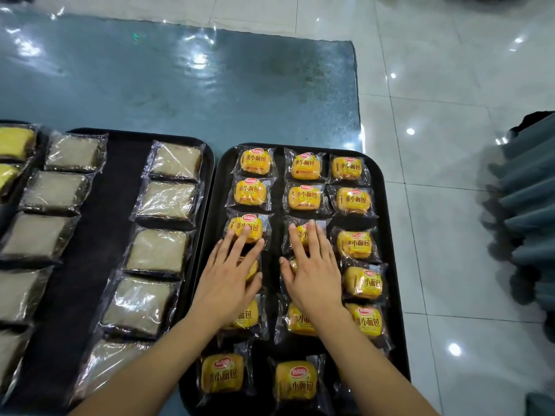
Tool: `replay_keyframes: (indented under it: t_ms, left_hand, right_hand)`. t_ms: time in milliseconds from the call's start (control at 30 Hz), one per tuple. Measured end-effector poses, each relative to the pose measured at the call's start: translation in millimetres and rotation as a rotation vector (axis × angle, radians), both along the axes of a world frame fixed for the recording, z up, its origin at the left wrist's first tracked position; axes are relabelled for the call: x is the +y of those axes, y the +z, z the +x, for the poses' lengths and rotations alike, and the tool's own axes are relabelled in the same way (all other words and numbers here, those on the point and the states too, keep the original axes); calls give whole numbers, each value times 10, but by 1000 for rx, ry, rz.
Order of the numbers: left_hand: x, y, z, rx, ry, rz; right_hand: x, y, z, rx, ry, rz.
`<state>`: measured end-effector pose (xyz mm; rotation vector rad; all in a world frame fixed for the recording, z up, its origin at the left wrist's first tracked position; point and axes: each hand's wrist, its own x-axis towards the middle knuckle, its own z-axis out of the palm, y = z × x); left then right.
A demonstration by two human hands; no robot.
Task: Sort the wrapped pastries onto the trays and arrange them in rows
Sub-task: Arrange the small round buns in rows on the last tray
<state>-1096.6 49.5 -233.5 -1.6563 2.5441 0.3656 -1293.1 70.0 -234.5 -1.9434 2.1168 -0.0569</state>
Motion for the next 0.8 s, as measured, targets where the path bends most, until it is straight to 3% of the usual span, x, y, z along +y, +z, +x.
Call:
replay_keyframes:
  t_ms: [300,467,600,800]
  left_hand:
    - [-30,0,57,34,9,15]
    - [-30,54,61,66,43,-21]
    - [63,3,42,76,18,-5]
    - [64,-24,57,44,1,14]
  right_hand:
    - [2,127,-152,-43,21,-37]
    - [162,300,-789,8,-272,-117]
    - [441,172,-853,21,-192,57]
    - [444,58,-767,57,-172,119]
